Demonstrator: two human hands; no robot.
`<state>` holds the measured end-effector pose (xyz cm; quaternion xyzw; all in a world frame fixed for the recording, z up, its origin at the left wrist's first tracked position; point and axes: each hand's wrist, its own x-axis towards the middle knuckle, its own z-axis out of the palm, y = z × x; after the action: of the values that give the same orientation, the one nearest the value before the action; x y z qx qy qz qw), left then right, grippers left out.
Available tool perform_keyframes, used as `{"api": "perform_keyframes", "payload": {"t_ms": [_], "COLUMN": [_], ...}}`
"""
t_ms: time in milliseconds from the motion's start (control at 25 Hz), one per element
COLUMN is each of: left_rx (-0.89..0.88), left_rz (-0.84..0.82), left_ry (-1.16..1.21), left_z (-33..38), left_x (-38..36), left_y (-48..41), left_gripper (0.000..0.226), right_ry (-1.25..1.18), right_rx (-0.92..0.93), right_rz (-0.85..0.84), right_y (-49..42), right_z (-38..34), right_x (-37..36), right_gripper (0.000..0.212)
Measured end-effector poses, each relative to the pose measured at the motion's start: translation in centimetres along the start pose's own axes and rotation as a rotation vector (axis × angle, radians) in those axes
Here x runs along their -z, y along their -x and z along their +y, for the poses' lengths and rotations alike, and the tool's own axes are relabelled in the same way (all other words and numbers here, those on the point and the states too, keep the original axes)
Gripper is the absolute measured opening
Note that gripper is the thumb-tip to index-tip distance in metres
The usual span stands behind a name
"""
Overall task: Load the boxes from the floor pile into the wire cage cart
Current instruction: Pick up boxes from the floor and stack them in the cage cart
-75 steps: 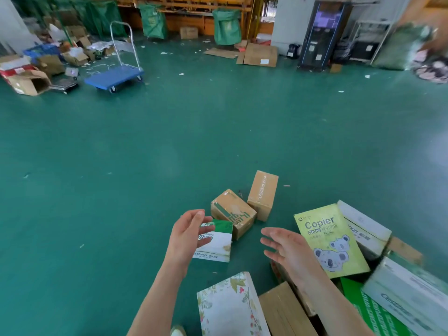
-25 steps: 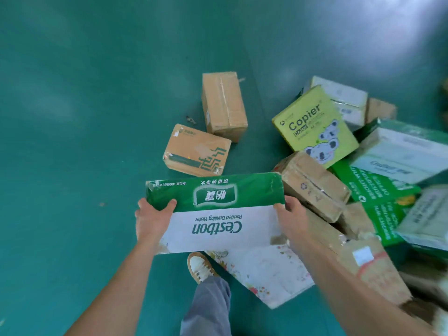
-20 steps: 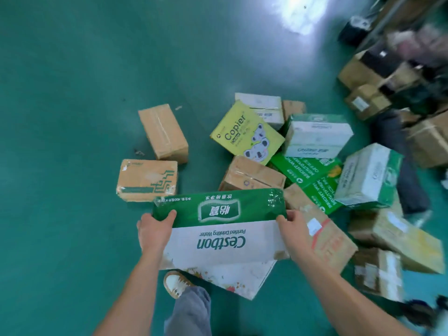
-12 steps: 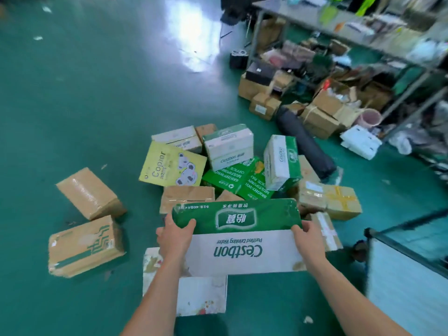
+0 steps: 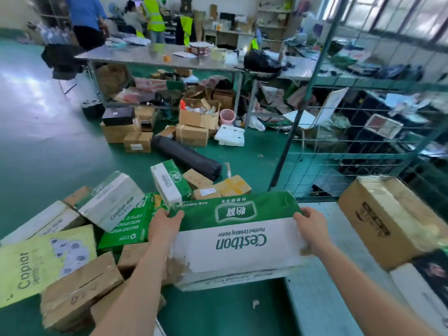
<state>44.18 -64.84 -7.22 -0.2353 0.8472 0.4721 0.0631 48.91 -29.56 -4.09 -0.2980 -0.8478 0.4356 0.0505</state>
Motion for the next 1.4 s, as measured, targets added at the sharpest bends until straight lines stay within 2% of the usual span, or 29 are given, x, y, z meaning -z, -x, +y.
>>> {"api": "perform_keyframes", "payload": {"t_ms": [120,360,520,640,880,1080,1240,1400], "left_rx": [-0.185,-0.375,-0.474,-0.624,-0.921,-1.072,-1.077,-1.054], "left_rz": [-0.137,-0.400,-0.525,-0.619,-0.873,-0.940,-0.945,-0.912], "left_ry": [-0.026,-0.086,-0.142,-0.247,-0.214,-0.208,-0.191,-0.191], "left_z": [5.8,15.5,20.4,25.7,35.6,39.3,42.2,46.0], "left_x": [-5.1,-15.7,-21.3,-24.6,-30.3,-36.5,-43.0,-49.7], "left_y": [-0.5,0.1,-2.0,-3.9,-5.0,-3.6,-2.1,-1.5], "left_gripper": [0.046,0.064,0.053,0.042,0.030,0.024,0.025,0.028], "right_ry": [-0.081,-0.151,-0.123,-0.103,-0.147,-0.211,-0.212,-0.187], "right_rx": [-0.083,-0.209,-0.272,-0.329,-0.467,-0.588,-0.619,-0.594], "right_rz": [0.151,0.399,0.519,0.599,0.769,0.827,0.879,0.849], "right_y": [-0.8,-2.7,-5.6,-8.2,-10.7,-13.4,-17.9,-25.1], "right_z": [3.1,7.7,8.9,8.9,10.4,13.5,16.8,19.9], "right_x": [6.3,14.1,16.8,18.3,20.1,21.4,24.5,29.8], "right_gripper": [0.017,0.024,0.024,0.023,0.024,0.023,0.030,0.030]}}
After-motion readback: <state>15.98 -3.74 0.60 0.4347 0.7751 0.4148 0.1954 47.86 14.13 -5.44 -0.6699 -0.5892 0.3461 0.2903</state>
